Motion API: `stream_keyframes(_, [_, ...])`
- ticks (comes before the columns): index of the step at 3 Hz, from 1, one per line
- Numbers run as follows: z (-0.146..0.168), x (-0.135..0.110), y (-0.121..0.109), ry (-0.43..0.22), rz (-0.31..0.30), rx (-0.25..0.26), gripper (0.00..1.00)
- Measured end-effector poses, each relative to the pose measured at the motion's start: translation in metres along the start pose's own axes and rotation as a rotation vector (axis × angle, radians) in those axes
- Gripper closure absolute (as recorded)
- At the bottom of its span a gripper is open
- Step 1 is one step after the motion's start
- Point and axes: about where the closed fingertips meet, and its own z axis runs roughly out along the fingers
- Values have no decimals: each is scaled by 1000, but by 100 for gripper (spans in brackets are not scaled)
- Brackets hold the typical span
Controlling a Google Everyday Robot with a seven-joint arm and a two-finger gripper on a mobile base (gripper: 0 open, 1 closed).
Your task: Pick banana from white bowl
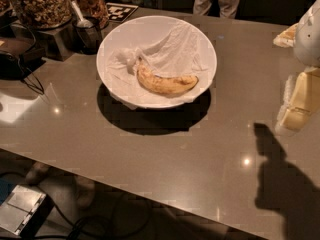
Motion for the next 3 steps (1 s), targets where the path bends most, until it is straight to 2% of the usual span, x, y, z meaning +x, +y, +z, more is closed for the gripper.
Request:
stream_keyframes(1, [0,0,0,0,0,0,0])
stream_keyframes(2, [3,-5,-1,11,4,-35,0])
stream_keyframes(3, [17,-21,-7,62,-3,-99,0])
